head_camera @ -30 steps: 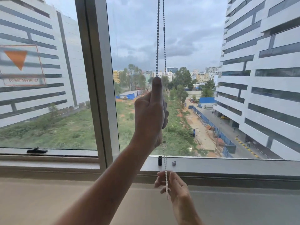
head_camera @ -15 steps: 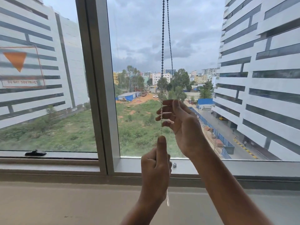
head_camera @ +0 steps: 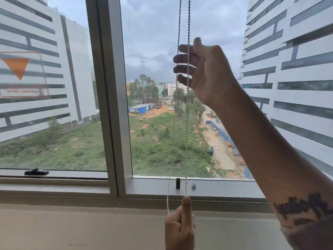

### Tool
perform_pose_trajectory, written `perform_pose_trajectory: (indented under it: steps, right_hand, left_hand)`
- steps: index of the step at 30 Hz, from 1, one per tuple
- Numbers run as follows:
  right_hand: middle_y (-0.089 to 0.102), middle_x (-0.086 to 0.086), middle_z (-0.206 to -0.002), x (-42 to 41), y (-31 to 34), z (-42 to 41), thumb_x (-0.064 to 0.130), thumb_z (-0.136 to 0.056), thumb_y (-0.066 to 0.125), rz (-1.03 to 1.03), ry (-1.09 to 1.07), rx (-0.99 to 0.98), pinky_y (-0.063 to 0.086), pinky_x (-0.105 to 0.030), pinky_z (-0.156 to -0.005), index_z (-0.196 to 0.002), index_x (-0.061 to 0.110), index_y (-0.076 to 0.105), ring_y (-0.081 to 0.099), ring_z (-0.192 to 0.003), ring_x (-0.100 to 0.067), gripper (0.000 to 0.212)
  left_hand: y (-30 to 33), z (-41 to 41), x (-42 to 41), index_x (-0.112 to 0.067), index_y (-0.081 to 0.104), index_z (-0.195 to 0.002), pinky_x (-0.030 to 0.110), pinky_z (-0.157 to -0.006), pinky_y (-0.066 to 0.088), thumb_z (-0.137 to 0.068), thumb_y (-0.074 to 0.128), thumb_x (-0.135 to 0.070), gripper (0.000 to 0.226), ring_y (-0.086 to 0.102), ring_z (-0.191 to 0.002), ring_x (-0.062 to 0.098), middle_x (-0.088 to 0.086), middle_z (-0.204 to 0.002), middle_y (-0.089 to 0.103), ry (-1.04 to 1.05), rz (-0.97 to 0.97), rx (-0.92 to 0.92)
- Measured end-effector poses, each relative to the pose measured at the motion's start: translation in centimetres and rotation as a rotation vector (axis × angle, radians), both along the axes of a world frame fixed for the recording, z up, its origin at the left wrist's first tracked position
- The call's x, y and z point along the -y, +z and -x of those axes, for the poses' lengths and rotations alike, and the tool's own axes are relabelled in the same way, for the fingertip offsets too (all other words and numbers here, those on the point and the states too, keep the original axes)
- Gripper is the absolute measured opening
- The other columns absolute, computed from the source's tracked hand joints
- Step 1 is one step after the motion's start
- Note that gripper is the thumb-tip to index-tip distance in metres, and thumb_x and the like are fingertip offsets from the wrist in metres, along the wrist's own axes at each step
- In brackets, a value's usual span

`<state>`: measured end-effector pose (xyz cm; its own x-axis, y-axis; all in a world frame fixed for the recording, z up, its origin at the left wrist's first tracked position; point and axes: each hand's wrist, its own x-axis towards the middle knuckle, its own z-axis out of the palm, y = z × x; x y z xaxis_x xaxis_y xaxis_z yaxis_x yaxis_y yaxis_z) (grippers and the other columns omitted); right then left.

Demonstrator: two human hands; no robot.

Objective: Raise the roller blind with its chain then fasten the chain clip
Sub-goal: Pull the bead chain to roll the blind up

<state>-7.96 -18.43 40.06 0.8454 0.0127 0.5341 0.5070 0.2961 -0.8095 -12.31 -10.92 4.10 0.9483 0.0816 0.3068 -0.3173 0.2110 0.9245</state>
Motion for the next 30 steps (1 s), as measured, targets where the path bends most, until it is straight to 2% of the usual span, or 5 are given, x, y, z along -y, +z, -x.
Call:
perform_pose_trajectory:
  steps: [10, 15, 19, 24, 30]
  right_hand:
    - [0.043, 0.000, -0.065, -1.1, 3.9, -0.8, 0.020, -0.107, 0.039, -0.094, -0.041, -0.082, 0.020, -0.027, -0.050, -0.093, 0.007, 0.062, 0.023, -0.049, -0.015, 0.030]
    - [0.024, 0.008, -0.050, -0.9, 3.0, -0.9, 0.023, -0.106, 0.043, -0.225, -0.092, -0.110, 0.016, -0.021, -0.040, -0.057, 0.022, 0.042, 0.013, -0.040, -0.013, 0.049]
    - [0.020, 0.009, -0.049, -1.0, 1.8, -0.7, 0.029, -0.108, 0.049, -0.306, -0.074, -0.048, 0.013, -0.022, -0.042, -0.056, 0.025, 0.037, 0.011, -0.041, -0.014, 0.054]
    - [0.016, 0.009, -0.049, -0.8, 0.9, 0.2, 0.023, -0.106, 0.047, -0.354, -0.013, 0.049, 0.012, -0.021, -0.042, -0.046, 0.025, 0.030, 0.006, -0.043, -0.016, 0.062]
    - [0.014, 0.008, -0.050, -1.4, -1.9, 0.6, 0.025, -0.106, 0.048, -0.364, 0.019, 0.018, 0.007, -0.024, -0.045, -0.053, 0.028, 0.027, 0.004, -0.044, -0.016, 0.057]
  left_hand:
    - [-5.1, -1.4, 0.1, -0.021, 0.025, -0.048, 0.025, -0.055, 0.016, -0.099, 0.066, -0.039, 0.068, 0.033, -0.048, 0.012, 0.003, -0.045, 0.025, 0.026, -0.189, -0.099]
    - [-6.1, -2.6, -0.8, -0.019, 0.026, -0.054, 0.029, -0.057, 0.017, -0.092, 0.065, -0.046, 0.062, 0.033, -0.053, 0.015, 0.007, -0.052, 0.026, 0.017, -0.275, -0.166]
    - [-7.1, -3.7, -1.9, -0.021, 0.035, -0.050, 0.028, -0.052, 0.023, -0.102, 0.056, -0.046, 0.062, 0.035, -0.043, 0.012, -0.001, -0.046, 0.034, 0.023, -0.376, -0.123]
    - [-5.3, -5.0, -2.5, -0.017, 0.052, -0.066, 0.025, -0.049, 0.028, -0.098, 0.029, -0.060, 0.058, 0.035, -0.045, 0.012, -0.005, -0.054, 0.039, -0.144, -0.180, -0.144]
    - [-0.6, -6.8, -3.4, -0.004, 0.074, -0.085, 0.030, -0.067, 0.052, -0.103, 0.021, -0.067, 0.085, 0.065, -0.064, 0.021, 0.003, -0.063, 0.064, -0.206, -0.222, -0.049]
